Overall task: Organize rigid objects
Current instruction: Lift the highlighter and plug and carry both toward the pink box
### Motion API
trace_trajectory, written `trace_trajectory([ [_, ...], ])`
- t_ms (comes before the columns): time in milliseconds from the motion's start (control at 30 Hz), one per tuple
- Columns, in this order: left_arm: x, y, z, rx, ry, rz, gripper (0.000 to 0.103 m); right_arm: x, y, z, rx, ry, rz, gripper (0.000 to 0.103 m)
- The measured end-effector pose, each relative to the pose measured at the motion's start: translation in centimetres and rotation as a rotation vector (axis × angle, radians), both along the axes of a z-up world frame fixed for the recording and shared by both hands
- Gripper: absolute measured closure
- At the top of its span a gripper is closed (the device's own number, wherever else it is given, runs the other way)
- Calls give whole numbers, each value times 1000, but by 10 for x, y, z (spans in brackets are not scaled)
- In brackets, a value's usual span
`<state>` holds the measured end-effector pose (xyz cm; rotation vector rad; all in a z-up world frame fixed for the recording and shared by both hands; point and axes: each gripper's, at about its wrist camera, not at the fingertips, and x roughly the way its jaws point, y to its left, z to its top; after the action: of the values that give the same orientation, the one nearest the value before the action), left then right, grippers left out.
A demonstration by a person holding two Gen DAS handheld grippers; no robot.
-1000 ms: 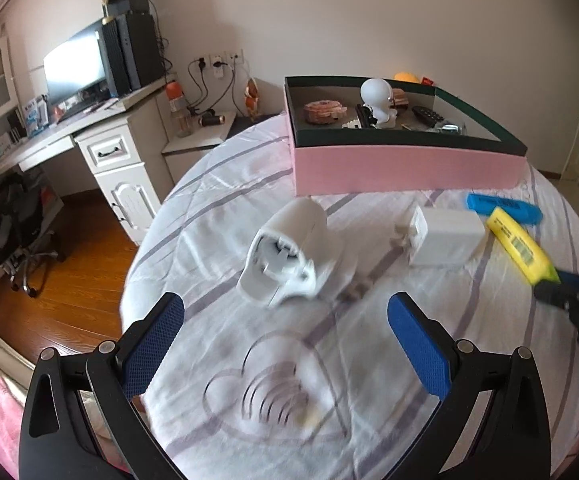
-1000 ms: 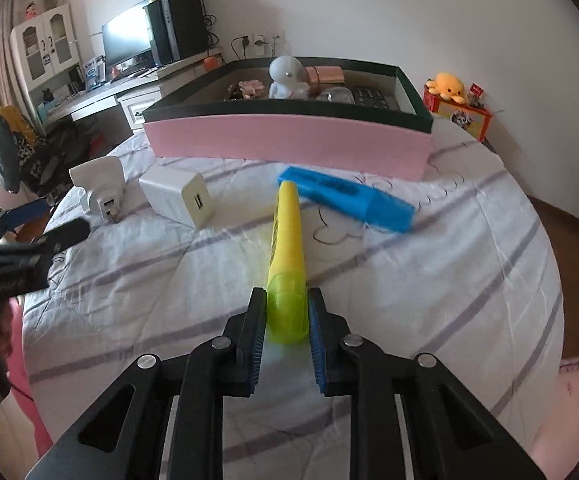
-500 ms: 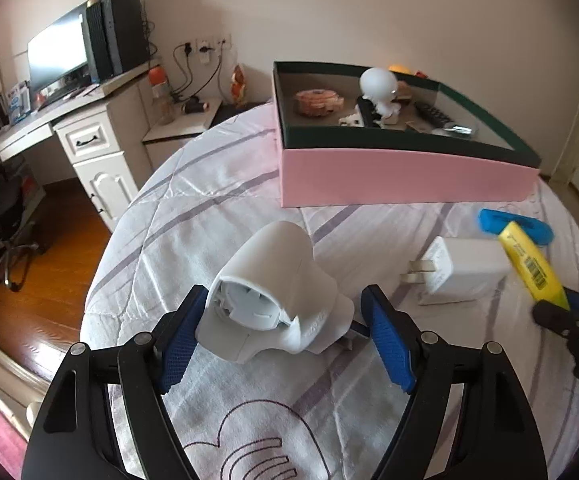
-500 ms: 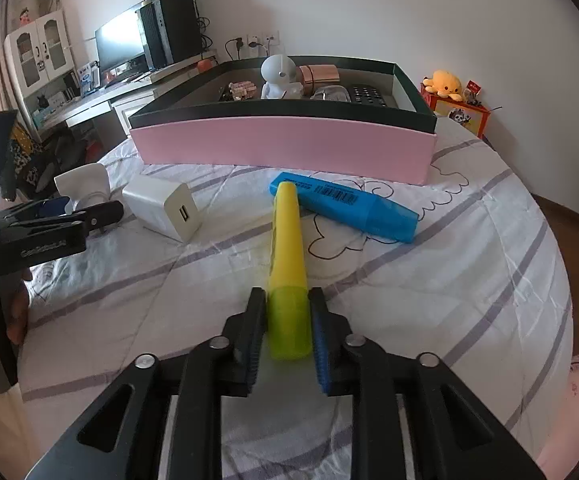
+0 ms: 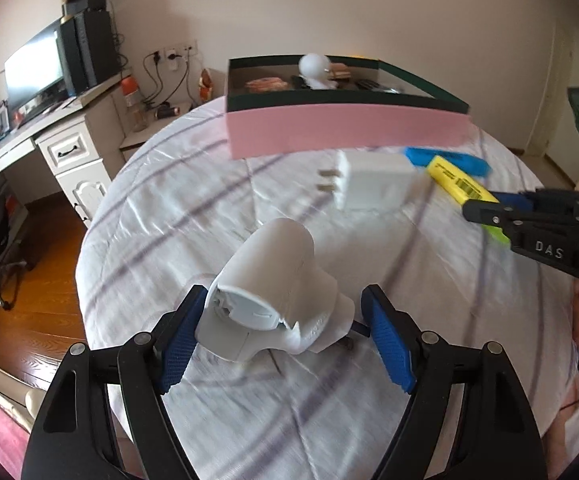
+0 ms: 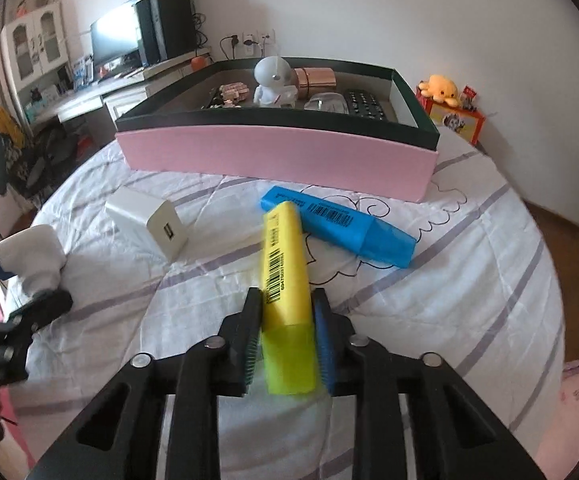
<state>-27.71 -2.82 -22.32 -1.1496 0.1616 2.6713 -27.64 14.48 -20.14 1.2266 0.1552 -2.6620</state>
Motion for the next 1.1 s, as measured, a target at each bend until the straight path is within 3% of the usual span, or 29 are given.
trace_trajectory([
  [233, 7, 3, -5, 0, 10, 28, 24, 33, -4, 1, 16, 13, 19, 79],
  [567, 20, 9, 8, 21, 40, 9, 24, 43, 6, 14, -53, 39, -5, 79],
  [867, 30, 15, 16, 39, 53, -27, 24, 53, 13, 16, -47, 42, -24, 79],
  [967, 30, 19, 9, 26, 26, -43, 24, 55, 14, 8, -54, 10, -20, 79],
  [1100, 26, 12, 3, 98, -23, -16, 19, 56, 16, 0, -71, -12, -23, 79],
])
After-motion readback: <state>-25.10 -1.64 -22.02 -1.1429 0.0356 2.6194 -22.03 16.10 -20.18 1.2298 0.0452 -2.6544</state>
